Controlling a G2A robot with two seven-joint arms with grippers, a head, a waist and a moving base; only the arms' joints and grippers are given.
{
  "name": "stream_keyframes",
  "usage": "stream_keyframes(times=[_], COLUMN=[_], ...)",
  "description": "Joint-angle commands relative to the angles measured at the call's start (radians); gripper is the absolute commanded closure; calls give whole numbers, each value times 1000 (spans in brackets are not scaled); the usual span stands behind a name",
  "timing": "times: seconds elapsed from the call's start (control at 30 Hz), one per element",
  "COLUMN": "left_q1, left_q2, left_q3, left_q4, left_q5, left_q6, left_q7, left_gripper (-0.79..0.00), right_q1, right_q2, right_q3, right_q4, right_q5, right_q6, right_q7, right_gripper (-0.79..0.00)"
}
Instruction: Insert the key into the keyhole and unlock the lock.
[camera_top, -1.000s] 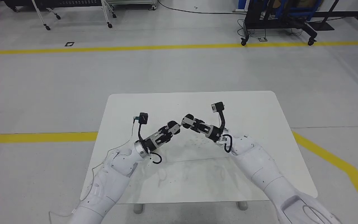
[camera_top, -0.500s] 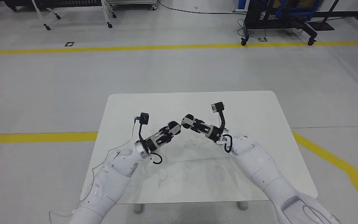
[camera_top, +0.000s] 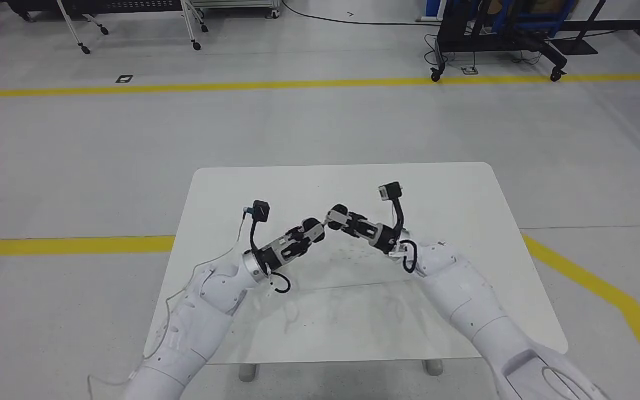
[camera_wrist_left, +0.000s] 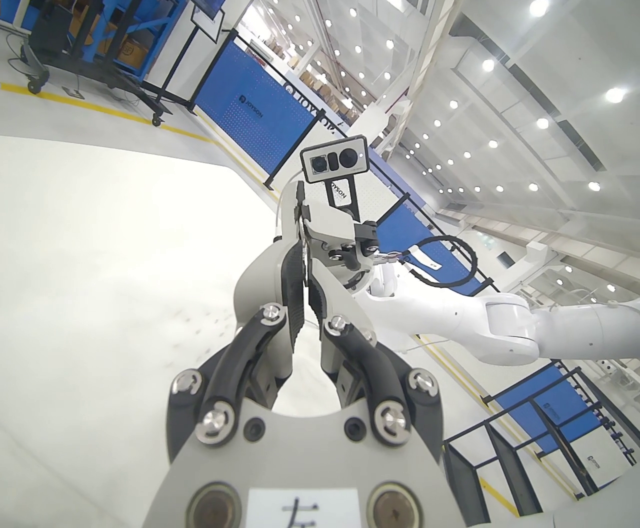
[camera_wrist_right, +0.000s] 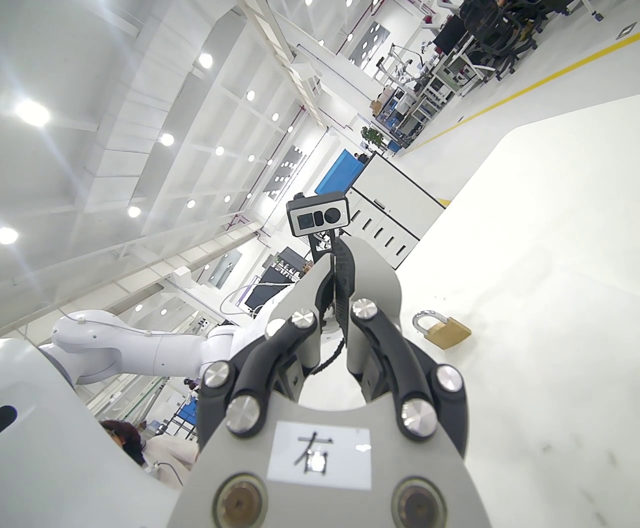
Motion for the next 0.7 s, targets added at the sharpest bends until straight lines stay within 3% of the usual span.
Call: stream_keyframes(times=[0.0,0.07,0.17,0.23,0.27,0.3,0.67], left_q1=[2,4,6,9,10,11,10], left_q2=[0,1,4,6,7,8,18], left_q3=[-3,-9,-18,-24,-27,-29,-68], left_q4=[0,0,-2,-4,-5,-6,-33], left_q5=[0,-5,-8,-11,-12,-13,114], left_q6=[3,-1,-8,-13,-15,-16,13], left_q7=[8,15,15,16,14,12,54], left_gripper=[0,0,0,0,0,0,0], right_q1=[2,6,7,7,6,8,8], right_q2=[2,7,17,25,30,35,35], right_q3=[5,13,39,59,68,79,79], right_q4=[4,8,14,21,22,28,28], right_q5=[-1,-8,12,11,7,-4,-4], right_q6=[-3,-11,-28,-39,-43,-45,-45], right_q7=[13,35,63,73,79,84,84], right_gripper=[-385,-514,-351,-366,-508,-785,-785])
